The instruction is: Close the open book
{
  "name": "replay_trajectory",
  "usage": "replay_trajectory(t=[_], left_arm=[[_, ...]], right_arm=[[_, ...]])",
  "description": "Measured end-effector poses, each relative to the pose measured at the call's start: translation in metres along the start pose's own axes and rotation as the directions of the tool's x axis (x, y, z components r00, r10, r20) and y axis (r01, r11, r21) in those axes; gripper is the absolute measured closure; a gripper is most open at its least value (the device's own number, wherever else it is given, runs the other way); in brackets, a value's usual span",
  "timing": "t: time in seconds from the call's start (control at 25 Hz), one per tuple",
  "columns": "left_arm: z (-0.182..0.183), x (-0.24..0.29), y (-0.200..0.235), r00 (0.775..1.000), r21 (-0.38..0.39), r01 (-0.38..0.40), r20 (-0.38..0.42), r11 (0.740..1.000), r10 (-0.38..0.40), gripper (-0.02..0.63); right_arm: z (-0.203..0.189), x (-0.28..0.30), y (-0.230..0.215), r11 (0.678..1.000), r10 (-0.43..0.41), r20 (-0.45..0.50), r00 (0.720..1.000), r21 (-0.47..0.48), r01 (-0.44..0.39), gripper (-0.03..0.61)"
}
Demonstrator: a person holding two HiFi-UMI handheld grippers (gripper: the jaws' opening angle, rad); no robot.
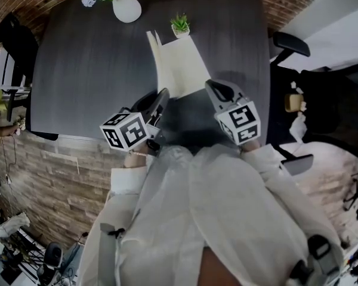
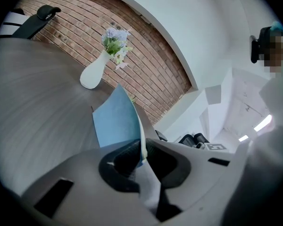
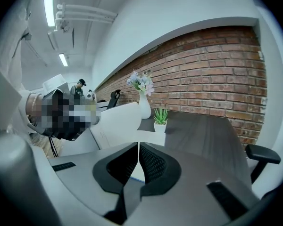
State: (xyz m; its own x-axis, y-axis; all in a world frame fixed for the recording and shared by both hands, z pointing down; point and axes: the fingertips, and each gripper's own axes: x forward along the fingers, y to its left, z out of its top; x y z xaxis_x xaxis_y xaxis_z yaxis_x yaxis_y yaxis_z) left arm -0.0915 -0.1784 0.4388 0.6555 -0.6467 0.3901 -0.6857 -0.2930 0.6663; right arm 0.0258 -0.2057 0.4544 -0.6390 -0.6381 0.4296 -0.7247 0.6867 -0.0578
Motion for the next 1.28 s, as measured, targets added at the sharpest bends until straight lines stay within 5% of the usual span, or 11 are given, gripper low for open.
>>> replay_trajectory(t=[1.28], left_arm=[[-0.015,0.067,-0.03,0.985,0.116,0.045,-0.168,0.992,-0.026,0.572]], right_arm=[[-0.025,-0.018,-0.051,0.983,-0.121,0.001,0.993,0.139,0.12,0.569]])
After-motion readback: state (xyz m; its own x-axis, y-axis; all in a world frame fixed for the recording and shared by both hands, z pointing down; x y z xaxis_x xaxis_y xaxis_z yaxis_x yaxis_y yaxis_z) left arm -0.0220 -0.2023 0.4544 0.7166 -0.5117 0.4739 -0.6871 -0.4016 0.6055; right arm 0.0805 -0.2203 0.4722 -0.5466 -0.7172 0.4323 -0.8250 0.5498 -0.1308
